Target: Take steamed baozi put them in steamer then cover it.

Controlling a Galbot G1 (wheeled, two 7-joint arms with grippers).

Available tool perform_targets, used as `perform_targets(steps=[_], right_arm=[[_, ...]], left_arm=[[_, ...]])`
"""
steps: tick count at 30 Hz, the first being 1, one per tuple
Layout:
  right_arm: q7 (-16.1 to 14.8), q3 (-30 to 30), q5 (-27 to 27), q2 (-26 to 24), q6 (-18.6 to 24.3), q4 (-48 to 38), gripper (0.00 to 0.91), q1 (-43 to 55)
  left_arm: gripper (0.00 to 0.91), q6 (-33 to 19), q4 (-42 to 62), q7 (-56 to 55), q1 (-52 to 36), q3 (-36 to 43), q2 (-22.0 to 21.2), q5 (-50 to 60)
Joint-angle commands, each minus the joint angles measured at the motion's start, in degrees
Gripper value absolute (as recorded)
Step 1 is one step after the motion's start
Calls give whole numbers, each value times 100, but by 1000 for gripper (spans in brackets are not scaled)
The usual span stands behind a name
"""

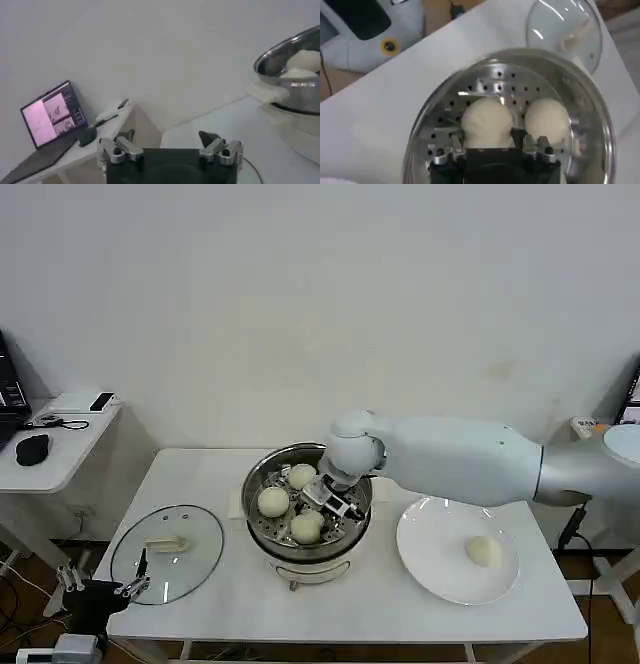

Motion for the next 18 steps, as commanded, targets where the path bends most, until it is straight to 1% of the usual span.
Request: perform_targets(steps=[1,2,3,4,5,11,13,15,16,18], right_arm=[[-54,-82,-89,173,251,-43,645,-47],[-62,-91,-84,161,253,-39,645,-38],[-58,-102,-67,132,303,-34,867,-24],[-42,-106,-61,120,341,-36,907,-19],[-7,-106,-65,90,404,-33,907,-16],[18,-24,-60,-109,389,-10,907,97],[282,110,-11,-249,310,-21,907,159],[396,222,62,-393,227,7,907,210],[470,260,149,-489,96,34,907,237],[501,374,260,-702,-99,74,907,310]], left_arm=[[907,-1,2,-3,13,-18,2,-5],[907,-1,1,-3,15,-19,4,-7],[907,-2,1,-4,16,-20,7,-9],[907,-2,-2,-3,20,-28,9,-14],[907,-2,-4,-4,23,-32,12,-22],[907,-3,9,-3,-15,-42,45,-47],[907,-3,18,-1,-39,-35,56,-55],[907,-4,36,8,-70,-29,64,-65],[907,-3,42,8,-88,-30,64,-72],[907,-1,58,6,-134,-38,82,-88]])
